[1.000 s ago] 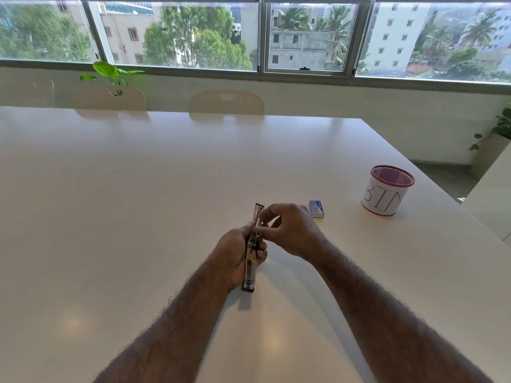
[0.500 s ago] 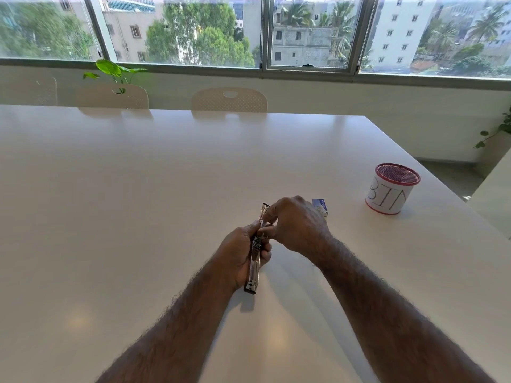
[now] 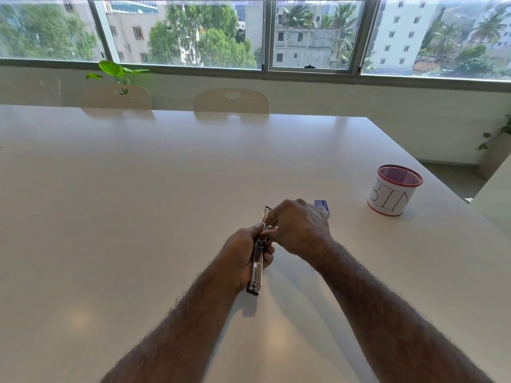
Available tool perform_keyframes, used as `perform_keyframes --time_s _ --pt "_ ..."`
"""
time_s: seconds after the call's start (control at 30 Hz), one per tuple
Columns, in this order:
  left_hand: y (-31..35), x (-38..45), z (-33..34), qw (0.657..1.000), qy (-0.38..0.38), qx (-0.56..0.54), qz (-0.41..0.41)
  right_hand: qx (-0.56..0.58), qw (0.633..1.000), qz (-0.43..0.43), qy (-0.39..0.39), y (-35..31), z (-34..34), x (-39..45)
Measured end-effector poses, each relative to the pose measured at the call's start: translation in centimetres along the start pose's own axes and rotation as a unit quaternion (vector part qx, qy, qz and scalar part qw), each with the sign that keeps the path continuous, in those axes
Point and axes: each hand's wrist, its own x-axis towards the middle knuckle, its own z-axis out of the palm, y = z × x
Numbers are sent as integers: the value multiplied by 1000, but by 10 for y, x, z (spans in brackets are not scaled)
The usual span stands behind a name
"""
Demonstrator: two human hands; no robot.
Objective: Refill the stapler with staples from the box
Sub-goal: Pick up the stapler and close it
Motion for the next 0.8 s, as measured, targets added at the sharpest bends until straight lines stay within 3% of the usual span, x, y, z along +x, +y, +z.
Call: perform_keyframes --time_s 0.8 --pt "-2 0 2 999 28 21 12 -14 1000 -1 -2 2 -1 1"
